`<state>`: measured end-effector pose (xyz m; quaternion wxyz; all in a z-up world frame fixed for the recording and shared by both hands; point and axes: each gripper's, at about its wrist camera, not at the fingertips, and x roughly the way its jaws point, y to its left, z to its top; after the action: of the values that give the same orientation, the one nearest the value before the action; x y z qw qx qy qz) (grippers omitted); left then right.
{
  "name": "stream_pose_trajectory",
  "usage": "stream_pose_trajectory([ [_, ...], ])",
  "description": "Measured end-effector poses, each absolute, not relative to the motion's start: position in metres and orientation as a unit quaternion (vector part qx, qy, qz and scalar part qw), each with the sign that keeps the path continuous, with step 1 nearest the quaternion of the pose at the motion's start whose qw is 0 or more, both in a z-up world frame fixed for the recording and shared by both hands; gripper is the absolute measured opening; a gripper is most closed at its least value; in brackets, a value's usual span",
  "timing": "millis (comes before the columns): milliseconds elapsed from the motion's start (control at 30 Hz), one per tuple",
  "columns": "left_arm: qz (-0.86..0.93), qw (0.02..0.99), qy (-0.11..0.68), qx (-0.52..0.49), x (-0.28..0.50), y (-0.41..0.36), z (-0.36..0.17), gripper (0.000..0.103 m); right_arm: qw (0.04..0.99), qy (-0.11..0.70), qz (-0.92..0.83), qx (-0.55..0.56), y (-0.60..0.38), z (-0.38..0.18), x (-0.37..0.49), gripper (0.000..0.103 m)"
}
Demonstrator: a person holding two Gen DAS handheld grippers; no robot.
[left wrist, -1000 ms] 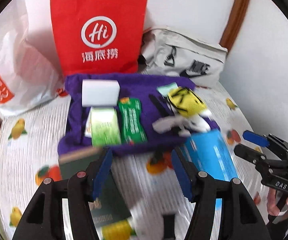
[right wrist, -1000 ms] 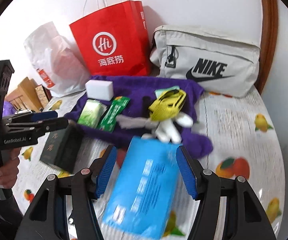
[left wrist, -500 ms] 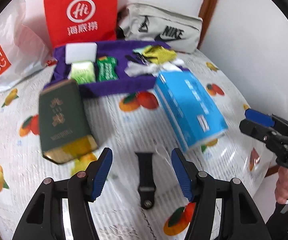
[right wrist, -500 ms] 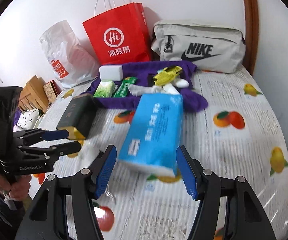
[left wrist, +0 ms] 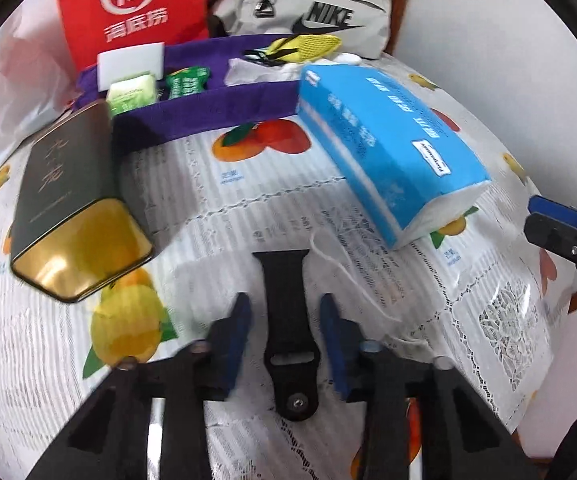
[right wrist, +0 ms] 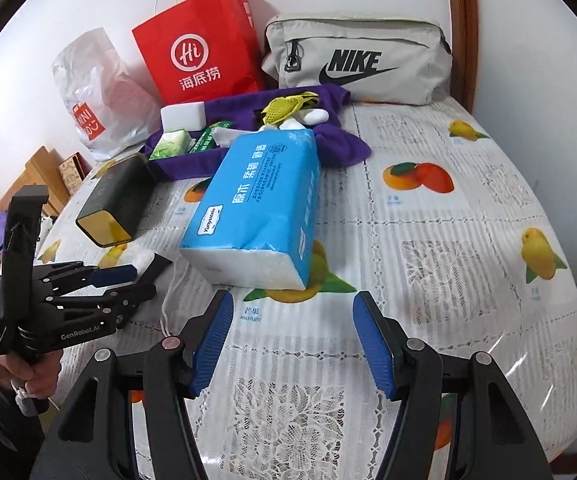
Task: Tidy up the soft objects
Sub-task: 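Reach the left gripper to the black strap on the bed and close on it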
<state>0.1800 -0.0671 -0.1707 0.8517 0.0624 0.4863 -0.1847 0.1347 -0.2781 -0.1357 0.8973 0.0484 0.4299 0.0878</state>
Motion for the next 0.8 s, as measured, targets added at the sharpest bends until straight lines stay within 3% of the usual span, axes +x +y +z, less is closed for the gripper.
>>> stream_pose_trajectory([
  [333,-0.177,0.853,0.485,0.073,0.18,-0.074,-0.174,0.028,0.898,0.427,0.098,0.047,-0.274,-0.136,0.132,0.062],
  [400,-0.187,0.856,0.475,0.079,0.179,-0.076,-0.174,0.02,0.896,0.43,0.099,0.049,-0.273,-0.137,0.131,0.062],
  [800,-0.165,0.869,0.461,0.074,0.163,-0.041,-0.144,0.02,0.891,0.432,0.135,0.036,-0.236,-0.135,0.126,0.062],
])
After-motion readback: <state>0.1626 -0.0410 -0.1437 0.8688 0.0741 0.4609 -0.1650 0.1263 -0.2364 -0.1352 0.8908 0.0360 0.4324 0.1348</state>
